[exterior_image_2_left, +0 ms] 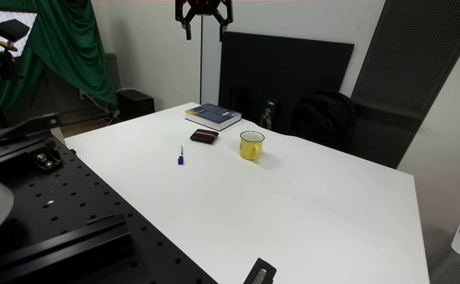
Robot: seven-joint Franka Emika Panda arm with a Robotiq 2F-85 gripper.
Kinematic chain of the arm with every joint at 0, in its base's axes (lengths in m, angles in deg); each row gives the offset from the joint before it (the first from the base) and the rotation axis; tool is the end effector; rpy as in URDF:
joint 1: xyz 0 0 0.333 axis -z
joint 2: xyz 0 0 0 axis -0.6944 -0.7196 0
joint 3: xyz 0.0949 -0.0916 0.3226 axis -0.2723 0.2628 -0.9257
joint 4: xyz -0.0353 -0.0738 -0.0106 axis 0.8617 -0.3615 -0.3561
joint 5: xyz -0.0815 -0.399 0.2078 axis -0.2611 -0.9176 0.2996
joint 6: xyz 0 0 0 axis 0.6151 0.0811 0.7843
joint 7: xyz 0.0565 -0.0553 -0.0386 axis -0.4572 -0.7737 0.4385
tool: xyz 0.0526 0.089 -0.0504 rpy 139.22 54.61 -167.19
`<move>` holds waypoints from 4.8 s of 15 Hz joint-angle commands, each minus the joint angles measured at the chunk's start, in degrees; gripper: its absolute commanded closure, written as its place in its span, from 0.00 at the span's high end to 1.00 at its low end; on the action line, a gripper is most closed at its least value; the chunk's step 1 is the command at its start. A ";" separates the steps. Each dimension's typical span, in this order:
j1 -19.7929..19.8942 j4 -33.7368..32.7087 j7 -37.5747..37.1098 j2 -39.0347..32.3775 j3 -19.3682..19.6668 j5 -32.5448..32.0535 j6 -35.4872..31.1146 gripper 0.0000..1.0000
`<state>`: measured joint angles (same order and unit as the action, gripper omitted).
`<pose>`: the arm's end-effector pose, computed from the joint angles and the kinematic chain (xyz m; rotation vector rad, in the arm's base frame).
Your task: Put the marker in the yellow mug
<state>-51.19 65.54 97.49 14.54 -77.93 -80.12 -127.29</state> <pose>0.5778 0.1540 0.2938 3.0260 0.7782 0.1868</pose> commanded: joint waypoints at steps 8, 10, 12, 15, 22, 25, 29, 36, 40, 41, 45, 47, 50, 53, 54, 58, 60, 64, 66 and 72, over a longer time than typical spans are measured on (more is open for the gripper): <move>2.29 -1.12 -0.69 -7.56 3.09 -3.31 -10.24 1.00; 3.55 -1.92 0.65 -9.25 3.14 -2.29 -10.55 1.00; 5.03 -2.44 2.22 -10.91 2.52 -0.68 -11.02 1.00; 6.91 -3.18 4.64 -13.57 1.53 1.48 -11.72 1.00; 12.81 -7.17 12.63 -21.89 -3.65 8.34 -10.12 1.00; 14.05 -8.45 14.43 -25.38 -4.92 8.55 -9.80 1.00; 13.04 -9.61 14.42 -29.13 -4.20 5.87 -10.23 1.00; 9.87 -11.46 13.28 -33.57 -0.55 -1.56 -11.86 1.00; 9.82 -12.35 15.15 -34.76 -0.14 -5.82 -13.60 1.00; 9.33 -12.81 15.53 -34.95 -0.03 -7.23 -13.74 1.00; 7.63 -14.15 17.01 -35.46 -0.52 -11.76 -13.51 1.00; 6.75 -14.41 17.46 -35.39 -1.43 -12.65 -13.62 1.00; 5.89 -14.74 18.06 -35.22 -3.14 -12.61 -13.79 1.00; 4.80 -15.39 17.50 -35.13 -4.33 -12.16 -13.69 1.00; 4.20 -15.69 16.86 -35.11 -4.37 -12.04 -13.23 1.00; -0.35 -16.97 10.68 -34.49 -1.80 -11.91 -10.11 1.00; -2.91 -17.60 7.34 -34.31 -0.15 -12.40 -8.17 1.00; -1.94 -16.94 9.40 -35.00 -1.49 -12.10 -9.27 1.00; -1.74 -16.91 9.53 -35.11 -1.49 -12.09 -9.29 1.00; -1.48 -16.91 9.70 -35.17 -1.48 -12.08 -9.31 1.00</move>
<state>-52.98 48.76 107.45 -20.55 -79.11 -91.80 -136.76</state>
